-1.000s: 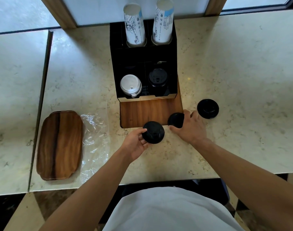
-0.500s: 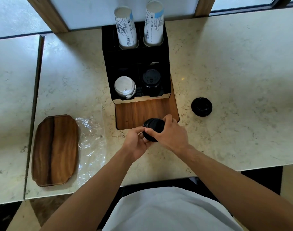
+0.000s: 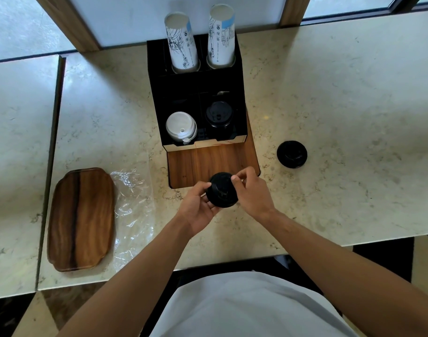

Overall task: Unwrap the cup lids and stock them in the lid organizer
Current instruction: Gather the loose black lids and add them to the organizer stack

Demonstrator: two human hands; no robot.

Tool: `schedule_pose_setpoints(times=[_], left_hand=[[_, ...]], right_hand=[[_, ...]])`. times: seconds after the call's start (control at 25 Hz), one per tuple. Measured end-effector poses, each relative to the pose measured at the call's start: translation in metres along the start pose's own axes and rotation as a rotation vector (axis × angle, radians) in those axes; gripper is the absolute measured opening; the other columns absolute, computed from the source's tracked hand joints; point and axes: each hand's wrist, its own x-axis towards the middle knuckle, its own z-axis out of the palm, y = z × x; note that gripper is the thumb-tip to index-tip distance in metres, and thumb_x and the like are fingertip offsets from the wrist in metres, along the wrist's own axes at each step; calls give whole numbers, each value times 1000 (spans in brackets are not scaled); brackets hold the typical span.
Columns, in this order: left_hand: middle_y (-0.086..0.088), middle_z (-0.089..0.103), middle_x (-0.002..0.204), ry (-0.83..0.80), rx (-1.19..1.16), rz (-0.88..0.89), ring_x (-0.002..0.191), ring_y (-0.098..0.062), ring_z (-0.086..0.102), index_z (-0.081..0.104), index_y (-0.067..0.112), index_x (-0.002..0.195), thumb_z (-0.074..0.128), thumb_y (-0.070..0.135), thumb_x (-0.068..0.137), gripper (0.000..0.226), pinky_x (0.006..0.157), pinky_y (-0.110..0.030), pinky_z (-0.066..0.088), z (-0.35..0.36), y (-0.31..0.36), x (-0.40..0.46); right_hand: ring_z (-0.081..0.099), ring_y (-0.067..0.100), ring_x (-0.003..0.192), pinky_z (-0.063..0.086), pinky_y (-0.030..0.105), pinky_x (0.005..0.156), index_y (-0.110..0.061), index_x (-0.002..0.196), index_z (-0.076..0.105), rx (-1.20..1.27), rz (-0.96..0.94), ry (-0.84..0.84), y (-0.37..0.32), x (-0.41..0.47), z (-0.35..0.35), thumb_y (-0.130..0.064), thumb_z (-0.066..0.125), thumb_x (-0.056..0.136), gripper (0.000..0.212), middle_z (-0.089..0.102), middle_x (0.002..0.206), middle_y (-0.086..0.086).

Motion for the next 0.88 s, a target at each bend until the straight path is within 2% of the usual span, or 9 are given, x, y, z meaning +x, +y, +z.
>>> schedule_pose_setpoints(times=[0.12, 0.24, 0.32, 0.4, 0.52, 0.64, 0.76, 0.88], left_hand=[[-22, 78, 104, 16, 12, -10, 101, -36, 76, 61, 0, 127, 60, 13, 91, 38, 84, -41, 63, 1, -1, 1], [-24, 77, 108, 4, 9, -17, 103, -37, 75, 59, -1, 130, 58, 11, 92, 39, 79, -40, 63, 4, -2, 0], [-25, 76, 110, -1, 20, -23, 105, -38, 75, 58, -1, 130, 57, 11, 93, 39, 80, -40, 63, 6, -2, 0], [-26, 75, 113, -5, 19, -24, 107, -40, 73, 58, -1, 131, 58, 11, 94, 38, 83, -41, 63, 8, -1, 1], [-25, 76, 109, -12, 13, -26, 107, -40, 73, 58, -2, 130, 58, 8, 94, 37, 83, -43, 63, 9, -1, 2], [-24, 77, 107, -25, 9, -20, 105, -40, 74, 60, 0, 128, 61, 10, 93, 37, 81, -42, 64, 10, -1, 1], [-25, 74, 117, -55, 25, 2, 110, -39, 72, 63, 0, 128, 67, 14, 96, 35, 80, -41, 63, 11, -1, 1], [-28, 70, 124, -83, 87, 22, 113, -40, 71, 60, -6, 129, 67, 8, 97, 36, 81, -40, 63, 10, -1, 2]], right_hand=[[61, 3, 85, 44, 14, 67, -20, 111, 59, 173, 110, -16, 6, 5, -3, -43, 61, 98, 26, 64, 99, -8], [68, 9, 90, 57, 20, 62, -20, 111, 62, 393, 260, -129, 9, 8, -8, -50, 61, 97, 34, 68, 106, -1], [71, 14, 91, 60, 24, 61, -19, 111, 64, 404, 253, -138, 12, 9, -10, -50, 62, 96, 34, 70, 107, 2], [71, 15, 95, 62, 28, 67, -19, 114, 64, 421, 224, -137, 15, 8, -12, -47, 67, 94, 34, 71, 108, 1], [71, 14, 97, 64, 30, 71, -24, 112, 64, 467, 184, -158, 19, 7, -14, -36, 72, 93, 24, 69, 106, -3], [70, 13, 96, 63, 27, 67, -24, 112, 65, 488, 156, -169, 19, 8, -16, -31, 73, 93, 22, 70, 103, -4], [71, 10, 91, 59, 22, 62, -22, 115, 67, 500, 132, -171, 18, 9, -18, -30, 76, 92, 26, 72, 99, -6], [72, 7, 85, 55, 17, 59, -22, 116, 69, 513, 144, -160, 17, 11, -17, -31, 78, 90, 30, 72, 96, -7]])
